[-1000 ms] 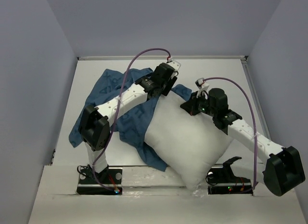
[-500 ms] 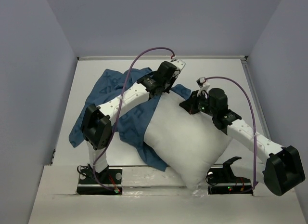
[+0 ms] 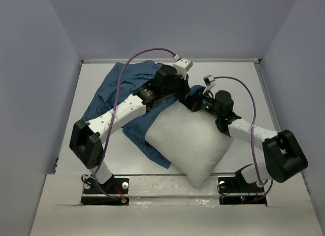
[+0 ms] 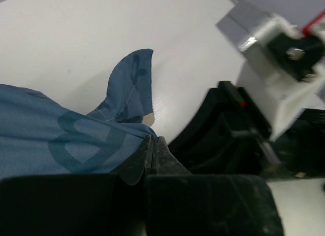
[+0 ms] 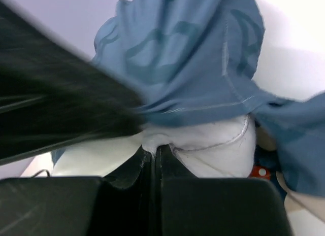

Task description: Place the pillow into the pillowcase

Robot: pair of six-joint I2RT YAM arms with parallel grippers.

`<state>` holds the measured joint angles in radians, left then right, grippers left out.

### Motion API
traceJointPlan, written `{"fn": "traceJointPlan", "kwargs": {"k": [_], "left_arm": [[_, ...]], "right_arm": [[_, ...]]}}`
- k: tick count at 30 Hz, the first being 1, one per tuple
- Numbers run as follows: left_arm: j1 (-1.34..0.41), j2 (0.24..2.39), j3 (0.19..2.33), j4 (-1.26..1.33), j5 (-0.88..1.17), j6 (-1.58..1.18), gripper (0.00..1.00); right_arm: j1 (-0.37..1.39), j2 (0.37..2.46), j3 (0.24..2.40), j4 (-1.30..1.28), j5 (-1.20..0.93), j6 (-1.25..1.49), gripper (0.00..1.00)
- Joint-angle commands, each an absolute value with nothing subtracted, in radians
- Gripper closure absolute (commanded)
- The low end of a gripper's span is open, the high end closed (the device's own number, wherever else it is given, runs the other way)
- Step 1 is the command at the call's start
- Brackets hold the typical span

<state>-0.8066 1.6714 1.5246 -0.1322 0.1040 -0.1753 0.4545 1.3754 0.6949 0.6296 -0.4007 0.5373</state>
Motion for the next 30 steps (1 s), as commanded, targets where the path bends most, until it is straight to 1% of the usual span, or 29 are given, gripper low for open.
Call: {"fn": "traceJointPlan", "kwargs": {"k": [1,4,5,7,9,10,11,12,13,15,16,18,19,20,22,23,26,27,28,30], "left_arm": [[-0.844,1.533,1.459,0.128,0.412,-0.379,1.00],[-0.865,1.516,1.428,0.138,0.414,-0.452,1.00],[-0.873,1.509,1.419,0.137,0.411,-0.469,1.00],[-0.876,1.491,1.399,0.124,0.407,-0.477,1.00],[-0.876,1.483,1.400,0.042,0.301,-0.428,1.00],[-0.876,1.480,1.405,-0.038,0.193,-0.408,1.00],[-0.876,1.476,1.402,-0.069,0.155,-0.388,0.91],[-0.876,1.468,1.391,-0.086,0.117,-0.376,0.79],[-0.876,1.430,1.349,-0.093,0.085,-0.365,0.52],[-0.876,1.372,1.289,-0.092,-0.036,-0.364,0.23],[-0.876,1.297,1.214,-0.100,-0.136,-0.389,0.09],[-0.876,1.203,1.117,-0.100,-0.230,-0.437,0.03],[-0.874,1.105,1.010,-0.121,-0.309,-0.501,0.03],[-0.874,1.059,0.962,-0.152,-0.351,-0.544,0.03],[-0.874,0.964,0.858,-0.213,-0.408,-0.636,0.03],[-0.873,0.880,0.756,-0.271,-0.438,-0.738,0.05],[-0.873,0.731,0.545,-0.310,-0.417,-0.889,0.08],[-0.873,0.695,0.493,-0.301,-0.407,-0.985,0.10],[-0.873,0.634,0.403,-0.267,-0.399,-1.024,0.11],[-0.871,0.594,0.336,-0.242,-0.432,-1.087,0.11]], "right_arm": [[0.471,1.515,0.767,1.014,-0.223,0.656,1.00],[0.460,1.620,0.802,1.066,-0.062,0.773,1.00],[0.450,1.637,0.828,1.030,-0.028,0.825,1.00],[0.449,1.669,0.859,0.974,0.032,0.839,1.00],[0.449,1.657,0.868,0.885,0.009,0.824,1.00],[0.459,1.614,0.855,0.858,0.027,0.816,1.00],[0.459,1.592,0.841,0.838,0.040,0.805,1.00],[0.459,1.573,0.833,0.807,0.043,0.802,1.00],[0.459,1.553,0.827,0.746,0.070,0.776,1.00],[0.459,1.499,0.825,0.703,0.092,0.755,1.00],[0.459,1.487,0.828,0.668,0.106,0.747,1.00],[0.449,1.479,0.856,0.619,0.114,0.742,1.00],[0.436,1.483,0.870,0.601,0.100,0.744,1.00],[0.427,1.483,0.885,0.594,0.097,0.745,1.00],[0.426,1.479,0.887,0.594,0.097,0.736,1.00],[0.426,1.477,0.888,0.591,0.092,0.732,1.00],[0.426,1.467,0.890,0.588,0.077,0.721,1.00],[0.426,1.465,0.893,0.580,0.072,0.713,1.00],[0.426,1.460,0.894,0.575,0.068,0.709,1.00],[0.426,1.453,0.896,0.572,0.066,0.704,1.00]]}}
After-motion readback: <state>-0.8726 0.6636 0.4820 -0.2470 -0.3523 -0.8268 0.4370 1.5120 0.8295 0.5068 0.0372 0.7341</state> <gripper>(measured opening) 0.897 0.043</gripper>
